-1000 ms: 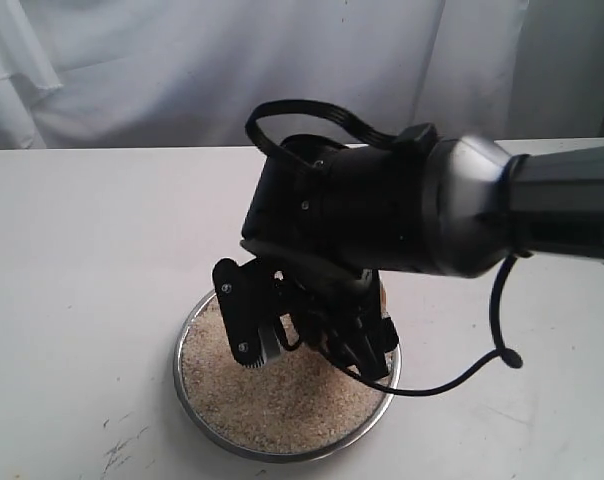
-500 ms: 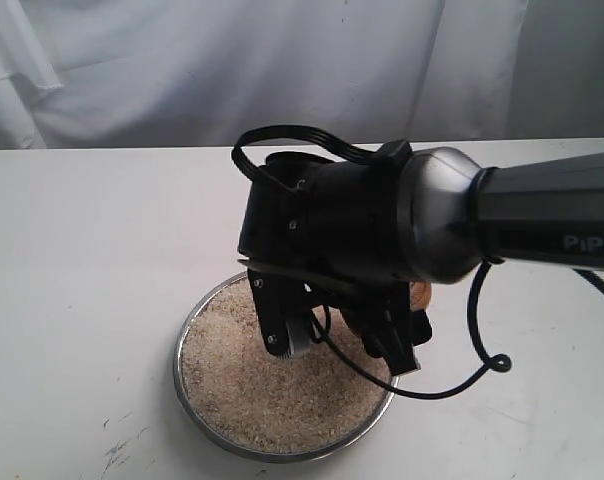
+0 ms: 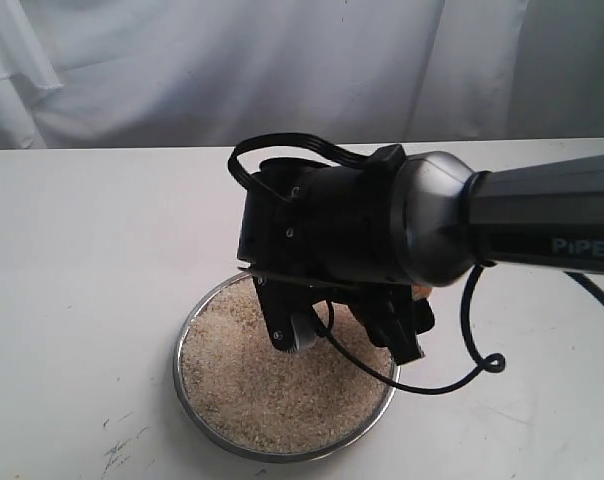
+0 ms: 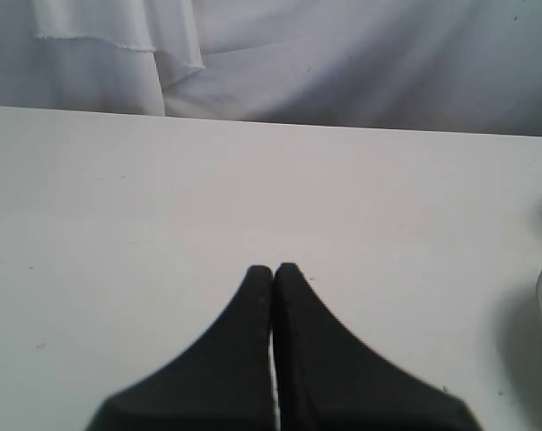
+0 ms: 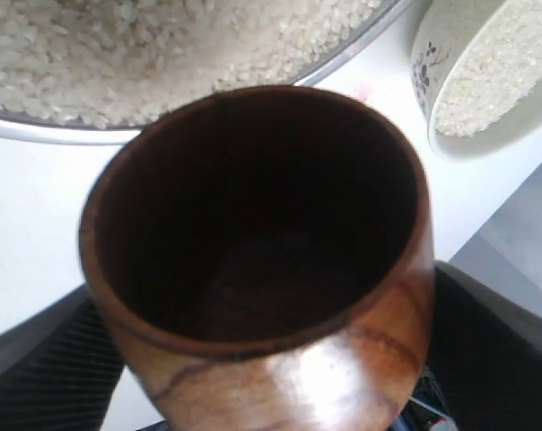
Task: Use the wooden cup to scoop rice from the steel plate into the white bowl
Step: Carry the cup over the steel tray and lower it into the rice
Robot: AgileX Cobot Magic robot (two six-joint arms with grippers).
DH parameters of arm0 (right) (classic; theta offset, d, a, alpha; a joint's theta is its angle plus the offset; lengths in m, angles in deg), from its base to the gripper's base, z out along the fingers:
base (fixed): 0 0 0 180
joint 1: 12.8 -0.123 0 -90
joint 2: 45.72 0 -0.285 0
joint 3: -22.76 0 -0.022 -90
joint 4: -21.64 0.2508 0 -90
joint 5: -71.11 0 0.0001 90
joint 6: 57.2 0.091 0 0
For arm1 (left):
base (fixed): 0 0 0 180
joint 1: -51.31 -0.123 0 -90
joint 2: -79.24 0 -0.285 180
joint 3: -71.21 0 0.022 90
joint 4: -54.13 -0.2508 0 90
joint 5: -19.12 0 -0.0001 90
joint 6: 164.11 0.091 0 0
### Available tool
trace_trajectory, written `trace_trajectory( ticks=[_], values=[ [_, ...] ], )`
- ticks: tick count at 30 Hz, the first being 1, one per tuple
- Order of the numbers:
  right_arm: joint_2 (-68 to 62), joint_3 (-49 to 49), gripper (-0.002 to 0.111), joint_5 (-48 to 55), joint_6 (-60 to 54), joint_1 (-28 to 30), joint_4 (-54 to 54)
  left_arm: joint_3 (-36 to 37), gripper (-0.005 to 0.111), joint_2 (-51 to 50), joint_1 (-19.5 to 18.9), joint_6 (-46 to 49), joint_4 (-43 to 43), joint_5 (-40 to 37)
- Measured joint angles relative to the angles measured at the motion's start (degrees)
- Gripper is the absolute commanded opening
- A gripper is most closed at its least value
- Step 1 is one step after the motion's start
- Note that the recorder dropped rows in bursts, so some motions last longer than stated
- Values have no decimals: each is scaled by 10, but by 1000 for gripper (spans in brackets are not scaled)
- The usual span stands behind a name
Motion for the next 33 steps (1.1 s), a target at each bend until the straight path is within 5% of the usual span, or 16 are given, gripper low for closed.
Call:
trace_trajectory(
  ticks=[33],
  values=[
    [-65, 1, 0, 0, 58, -23, -52, 0, 0, 0, 0, 0, 0, 0]
  ],
)
